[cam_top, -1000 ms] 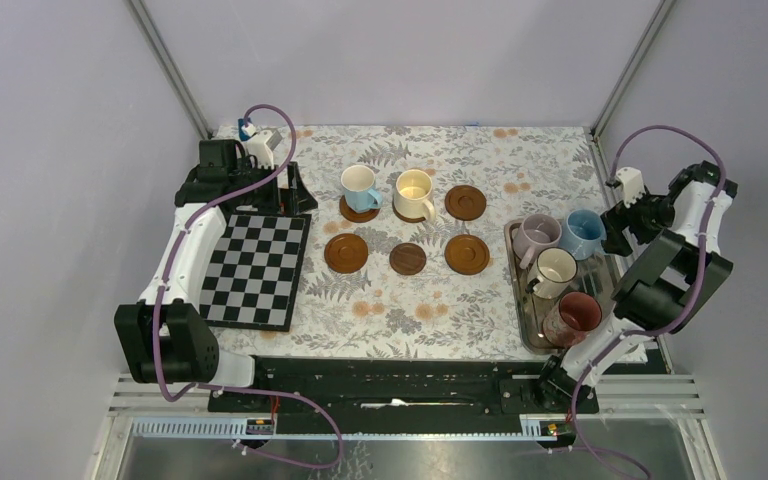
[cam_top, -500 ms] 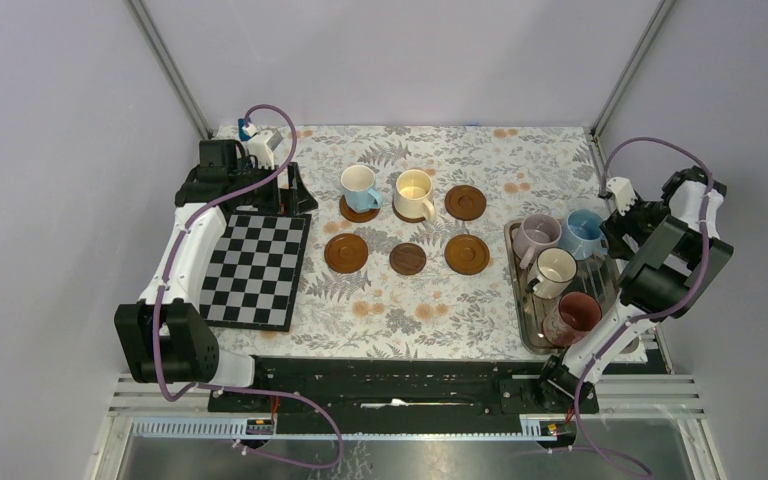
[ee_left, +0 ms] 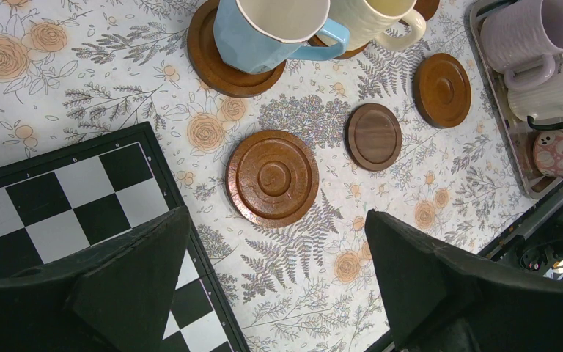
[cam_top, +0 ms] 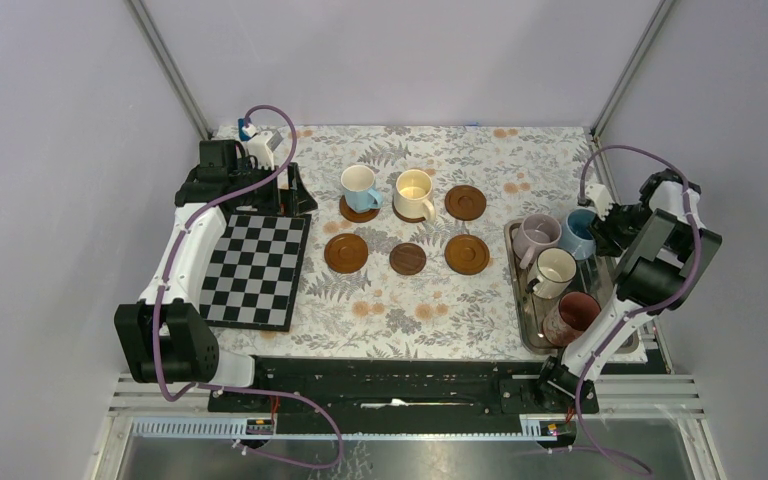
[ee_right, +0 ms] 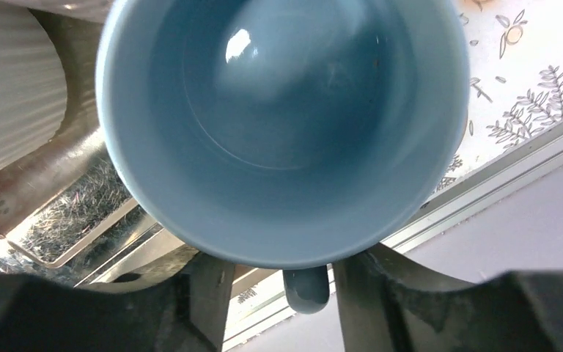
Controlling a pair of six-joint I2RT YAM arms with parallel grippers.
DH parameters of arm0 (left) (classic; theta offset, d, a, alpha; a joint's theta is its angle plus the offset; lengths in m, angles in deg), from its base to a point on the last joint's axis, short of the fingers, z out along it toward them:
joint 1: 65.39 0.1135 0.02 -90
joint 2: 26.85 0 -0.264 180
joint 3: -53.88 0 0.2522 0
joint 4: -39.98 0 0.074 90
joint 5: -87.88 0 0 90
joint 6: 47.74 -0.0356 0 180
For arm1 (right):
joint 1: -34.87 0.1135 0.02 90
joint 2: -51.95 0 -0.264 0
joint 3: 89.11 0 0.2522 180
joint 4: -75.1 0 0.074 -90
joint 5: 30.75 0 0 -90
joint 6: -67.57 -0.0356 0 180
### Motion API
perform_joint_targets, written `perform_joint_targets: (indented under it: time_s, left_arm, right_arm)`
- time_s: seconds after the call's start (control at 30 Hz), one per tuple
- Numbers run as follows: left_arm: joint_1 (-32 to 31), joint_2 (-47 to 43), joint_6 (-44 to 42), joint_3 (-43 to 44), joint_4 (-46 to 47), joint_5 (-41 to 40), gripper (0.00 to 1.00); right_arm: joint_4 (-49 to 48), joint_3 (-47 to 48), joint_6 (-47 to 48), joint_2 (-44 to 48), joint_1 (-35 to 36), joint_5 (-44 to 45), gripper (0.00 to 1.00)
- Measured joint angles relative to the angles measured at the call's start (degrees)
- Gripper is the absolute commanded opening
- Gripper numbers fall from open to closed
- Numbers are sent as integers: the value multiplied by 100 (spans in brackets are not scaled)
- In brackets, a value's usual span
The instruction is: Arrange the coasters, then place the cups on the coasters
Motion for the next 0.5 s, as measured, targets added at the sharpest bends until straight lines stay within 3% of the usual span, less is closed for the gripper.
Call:
perform_joint_targets:
  time_s: [0.13,0.43,0.5]
  left_arm:
    - [0,0,0,0,-7,2,99]
    - [0,0,0,0,-46,2,99]
    - [0,0,0,0,-46,2,99]
  right_arm:
    - [-155,-192,52,9,-50,26,41]
    - [-334,-529,-267,262,-109,35,0]
    - [-321,-529,-409,264,-160,-35,0]
